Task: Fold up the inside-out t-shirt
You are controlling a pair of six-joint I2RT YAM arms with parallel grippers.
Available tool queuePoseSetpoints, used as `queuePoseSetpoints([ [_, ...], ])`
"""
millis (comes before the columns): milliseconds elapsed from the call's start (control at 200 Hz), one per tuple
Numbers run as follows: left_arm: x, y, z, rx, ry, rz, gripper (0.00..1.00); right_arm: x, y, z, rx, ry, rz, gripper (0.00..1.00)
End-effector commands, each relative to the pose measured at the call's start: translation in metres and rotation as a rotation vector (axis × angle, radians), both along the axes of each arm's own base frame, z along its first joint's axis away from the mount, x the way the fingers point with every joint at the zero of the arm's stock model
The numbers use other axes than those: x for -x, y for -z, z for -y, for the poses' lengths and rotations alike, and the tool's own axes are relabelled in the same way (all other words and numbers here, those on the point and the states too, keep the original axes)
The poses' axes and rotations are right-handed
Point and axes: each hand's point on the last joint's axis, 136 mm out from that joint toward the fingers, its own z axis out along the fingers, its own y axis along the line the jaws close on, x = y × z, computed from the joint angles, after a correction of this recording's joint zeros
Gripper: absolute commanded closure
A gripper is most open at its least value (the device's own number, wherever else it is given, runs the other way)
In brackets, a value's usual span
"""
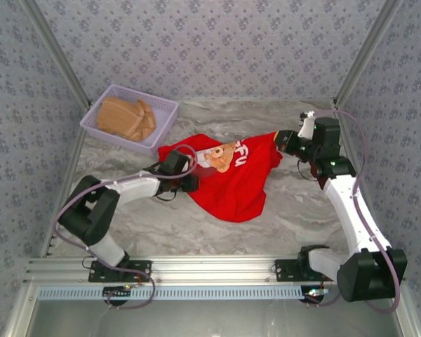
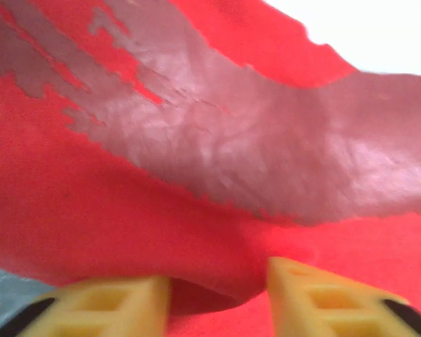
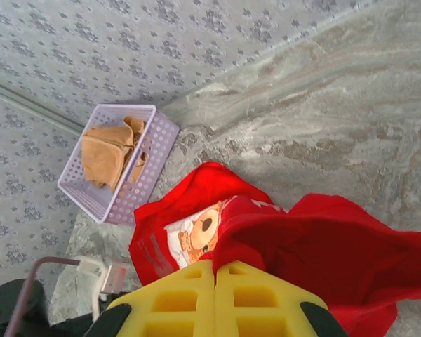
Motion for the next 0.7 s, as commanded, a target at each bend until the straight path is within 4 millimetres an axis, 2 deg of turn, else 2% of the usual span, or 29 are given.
queuePoseSetpoints([
  [0,-0.026,-0.048,0.01,0.099,0.004,0.125,0.91,0.01,-0.064,0.009,0.029,-0.003,0.162,1.0],
  [40,-0.031,-0.073,0.001,0.116,-0.018,0.189,1.0,0.015,-0.08,0.017,0.066,0.014,0.193,1.0],
  [50,-0.032,-0.08,-0.003,0.121,-0.027,0.206,1.0,0.016,-0.082,0.019,0.077,0.02,0.198,1.0],
  [60,-0.033,-0.087,-0.006,0.123,-0.037,0.221,1.0,0.019,-0.095,0.022,0.084,0.029,0.224,1.0],
  [75,-0.034,-0.097,-0.012,0.129,-0.052,0.243,1.0,0.022,-0.103,0.025,0.104,0.037,0.242,1.0],
  [140,-0.034,-0.151,-0.037,0.178,-0.109,0.35,1.0,0.036,-0.128,0.035,0.167,0.061,0.293,1.0],
  [230,-0.026,-0.218,-0.068,0.226,-0.185,0.502,1.0,0.053,-0.151,0.036,0.205,0.053,0.341,1.0],
  [330,-0.011,-0.267,-0.094,0.222,-0.242,0.608,1.0,0.065,-0.167,0.035,0.214,0.044,0.373,1.0],
  [440,0.004,-0.307,-0.118,0.188,-0.285,0.69,1.0,0.081,-0.187,0.033,0.212,0.039,0.434,1.0],
  [555,0.018,-0.342,-0.138,0.148,-0.323,0.779,1.0,0.095,-0.195,0.032,0.197,0.04,0.462,1.0],
  [630,0.015,-0.343,-0.143,0.113,-0.334,0.78,1.0,0.092,-0.187,0.028,0.167,0.023,0.447,1.0],
  [695,0.005,-0.328,-0.144,0.074,-0.341,0.739,1.0,0.079,-0.164,0.025,0.128,0.011,0.381,1.0],
])
